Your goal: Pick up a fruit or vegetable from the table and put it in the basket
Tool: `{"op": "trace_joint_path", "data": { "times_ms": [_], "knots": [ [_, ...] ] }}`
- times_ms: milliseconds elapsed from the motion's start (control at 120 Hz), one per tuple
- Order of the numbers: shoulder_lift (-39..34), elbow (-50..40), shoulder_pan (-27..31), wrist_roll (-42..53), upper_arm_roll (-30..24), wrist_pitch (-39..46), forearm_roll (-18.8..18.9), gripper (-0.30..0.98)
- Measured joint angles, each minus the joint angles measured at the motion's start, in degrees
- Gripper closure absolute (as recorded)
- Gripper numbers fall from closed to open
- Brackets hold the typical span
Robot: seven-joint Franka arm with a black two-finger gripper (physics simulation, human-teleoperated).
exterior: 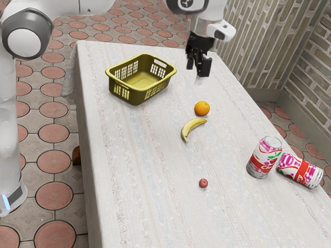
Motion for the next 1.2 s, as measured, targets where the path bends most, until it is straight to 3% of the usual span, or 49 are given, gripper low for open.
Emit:
{"op": "trace_joint_path", "data": {
  "times_ms": [417,500,558,692,1200],
  "knots": [
    [0.68,2.07,0.34,-2.28,-0.35,-0.62,-1.33,0.0],
    [4.47,7.94,-0.85,-5.92,0.06,-0.31,-1.78,0.0],
    [7.78,10.91,-1.36,-8.75,3.25,0.17,-2.03,0.0],
    [11.71,14.19,3.91,-14.81,8.59,0.97,-2.53,0.0],
    [31.12,24.59,4.54,-27.43,7.27,7.59,-2.66,0.0]
  ]
}}
